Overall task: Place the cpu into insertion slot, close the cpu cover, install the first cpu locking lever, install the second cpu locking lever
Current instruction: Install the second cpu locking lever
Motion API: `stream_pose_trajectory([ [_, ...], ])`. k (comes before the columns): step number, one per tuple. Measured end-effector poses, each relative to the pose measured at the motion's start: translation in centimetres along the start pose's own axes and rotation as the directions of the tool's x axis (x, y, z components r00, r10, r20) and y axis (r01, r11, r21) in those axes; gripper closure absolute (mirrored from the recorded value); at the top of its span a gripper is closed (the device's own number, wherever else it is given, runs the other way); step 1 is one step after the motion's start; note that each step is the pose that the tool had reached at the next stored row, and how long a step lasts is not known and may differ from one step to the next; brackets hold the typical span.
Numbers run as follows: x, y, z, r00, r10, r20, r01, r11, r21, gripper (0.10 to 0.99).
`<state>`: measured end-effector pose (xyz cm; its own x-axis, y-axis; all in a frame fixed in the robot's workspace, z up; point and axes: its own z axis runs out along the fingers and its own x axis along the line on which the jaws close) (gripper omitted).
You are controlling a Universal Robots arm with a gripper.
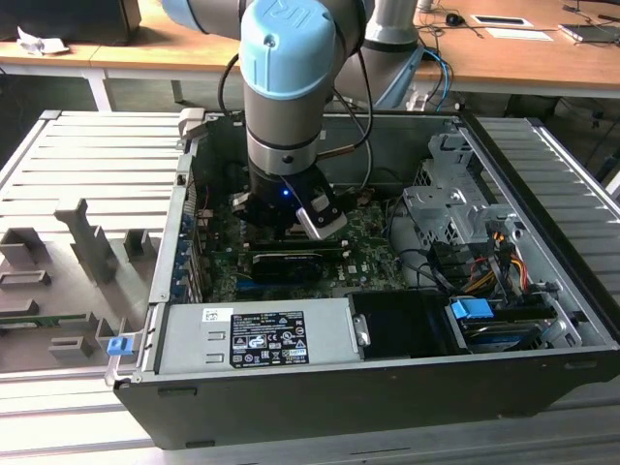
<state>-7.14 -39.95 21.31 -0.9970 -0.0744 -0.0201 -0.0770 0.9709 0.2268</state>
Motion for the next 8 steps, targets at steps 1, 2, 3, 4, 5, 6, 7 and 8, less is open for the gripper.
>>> stream_pose_trajectory([
  [1, 0.01, -0.05, 0.17, 1.0000, 0.000, 0.0002, 0.000, 1.0000, -0.004, 0.980],
  [2, 0.04, -0.07, 0.28, 1.0000, 0.000, 0.0010, 0.000, 0.9999, -0.013, 0.980],
  [3, 0.04, -0.09, 0.36, 1.0000, 0.000, 0.0014, 0.000, 0.9999, -0.017, 0.980],
  [4, 0.07, -0.12, 0.43, 1.0000, 0.000, 0.0016, 0.000, 0.9998, -0.021, 0.980],
  [5, 0.10, -0.14, 0.53, 1.0000, 0.000, 0.0020, 0.000, 0.9997, -0.024, 0.980],
  [6, 0.15, -0.18, 0.63, 1.0000, 0.000, 0.0022, 0.000, 0.9997, -0.026, 0.980],
  [7, 0.23, -0.22, 0.72, 1.0000, 0.000, 0.0024, 0.000, 0.9996, -0.028, 0.980],
  [8, 0.30, -0.22, 0.75, 1.0000, 0.000, 0.0025, 0.000, 0.9996, -0.029, 0.980],
])
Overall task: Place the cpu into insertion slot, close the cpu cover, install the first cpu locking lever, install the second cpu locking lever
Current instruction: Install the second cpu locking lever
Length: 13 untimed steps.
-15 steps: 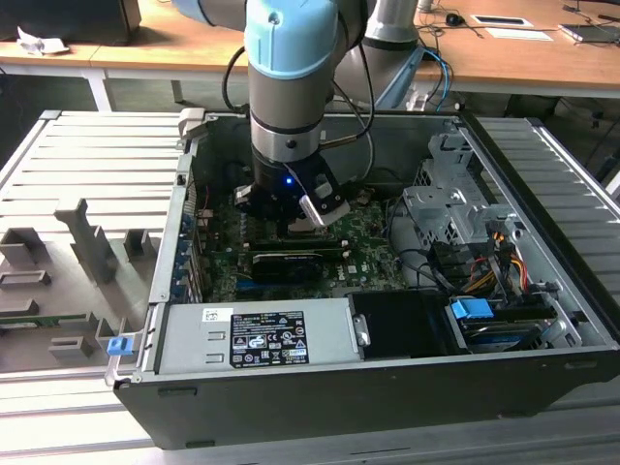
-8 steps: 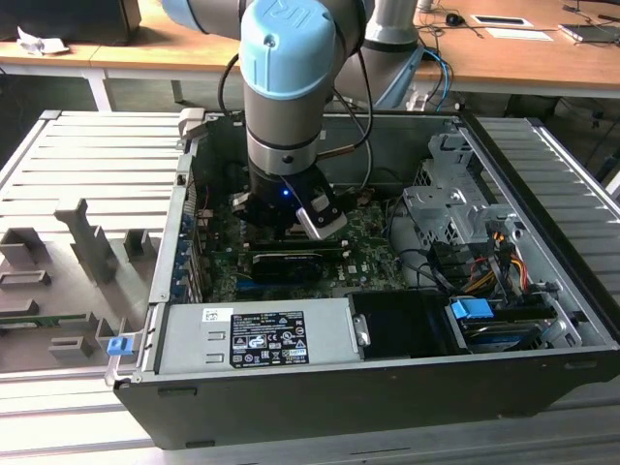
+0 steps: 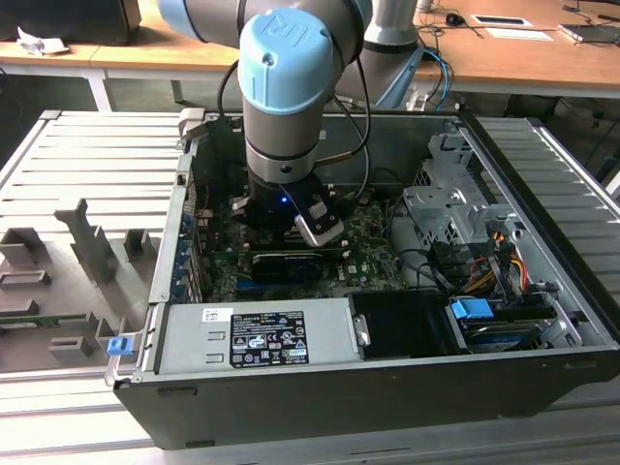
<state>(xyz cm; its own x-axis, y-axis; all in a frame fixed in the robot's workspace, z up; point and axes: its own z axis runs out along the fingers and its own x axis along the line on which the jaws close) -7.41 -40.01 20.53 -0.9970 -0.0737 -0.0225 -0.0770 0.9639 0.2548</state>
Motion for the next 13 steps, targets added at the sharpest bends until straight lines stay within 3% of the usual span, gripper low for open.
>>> stream_pose_trajectory([
  [2, 0.16, -0.04, 0.18, 1.0000, 0.000, 0.0003, 0.000, 1.0000, -0.004, 0.980],
  [8, 0.35, -0.11, 0.51, 1.0000, 0.000, 0.0036, 0.000, 0.9990, -0.045, 0.980],
  [13, 0.44, -0.17, 0.78, 1.0000, 0.000, 0.0051, 0.000, 0.9980, -0.064, 0.980],
])
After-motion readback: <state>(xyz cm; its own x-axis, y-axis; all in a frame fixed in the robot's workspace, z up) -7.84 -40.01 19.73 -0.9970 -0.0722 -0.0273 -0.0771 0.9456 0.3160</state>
